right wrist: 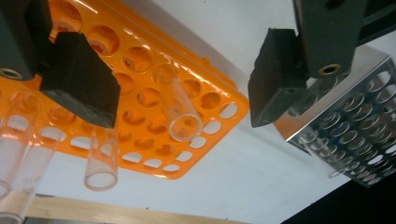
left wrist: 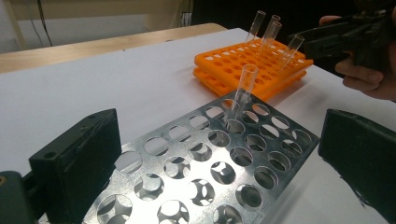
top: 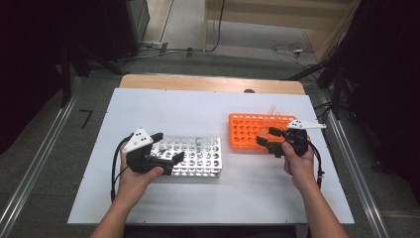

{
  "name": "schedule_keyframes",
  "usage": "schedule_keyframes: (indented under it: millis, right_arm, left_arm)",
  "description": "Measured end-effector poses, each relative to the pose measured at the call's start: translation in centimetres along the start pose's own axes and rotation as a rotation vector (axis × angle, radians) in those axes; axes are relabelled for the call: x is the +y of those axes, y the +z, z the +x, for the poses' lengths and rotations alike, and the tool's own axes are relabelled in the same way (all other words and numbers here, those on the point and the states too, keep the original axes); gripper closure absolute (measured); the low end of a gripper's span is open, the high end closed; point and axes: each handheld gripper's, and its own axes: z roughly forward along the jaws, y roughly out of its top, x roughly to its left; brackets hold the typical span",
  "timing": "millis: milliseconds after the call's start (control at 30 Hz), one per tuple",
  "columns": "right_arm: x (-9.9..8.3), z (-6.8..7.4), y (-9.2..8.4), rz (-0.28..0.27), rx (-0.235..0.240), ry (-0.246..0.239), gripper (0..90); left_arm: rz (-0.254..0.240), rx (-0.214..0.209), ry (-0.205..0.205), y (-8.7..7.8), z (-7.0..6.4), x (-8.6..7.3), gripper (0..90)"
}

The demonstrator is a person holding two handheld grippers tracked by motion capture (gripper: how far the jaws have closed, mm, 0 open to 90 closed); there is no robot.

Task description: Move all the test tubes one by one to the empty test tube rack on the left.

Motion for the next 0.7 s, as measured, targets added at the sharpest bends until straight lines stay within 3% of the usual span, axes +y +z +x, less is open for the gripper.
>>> schedule_keyframes:
  millis: [133,300,433,567,700]
  right_arm:
    - [-0.2,0.1,0.7,0.004,0.005,0.002,36.5]
    - [-0.6,0.6,1.9,0.049,-0.045,-0.023,42.6]
    - [-1.0,0.2,2.2,0.058,-0.098,-0.002,50.6]
    - [-1.3,0.1,2.3,0.057,-0.103,-0.008,58.8]
    - [-1.4,0.5,2.6,0.053,-0.123,-0.037,61.2]
  left_arm:
    - [-0.002,0.007,-0.005,0.1,0.1,0.0,0.0]
    - [-0.004,0.014,-0.009,0.1,0.1,-0.1,0.0]
    - [-0.001,0.013,-0.007,0.1,0.1,-0.1,0.0]
    - [-0.002,0.016,-0.007,0.1,0.0,-0.1,0.0]
    - [0.001,0.014,-0.004,0.2,-0.1,-0.2,0.0]
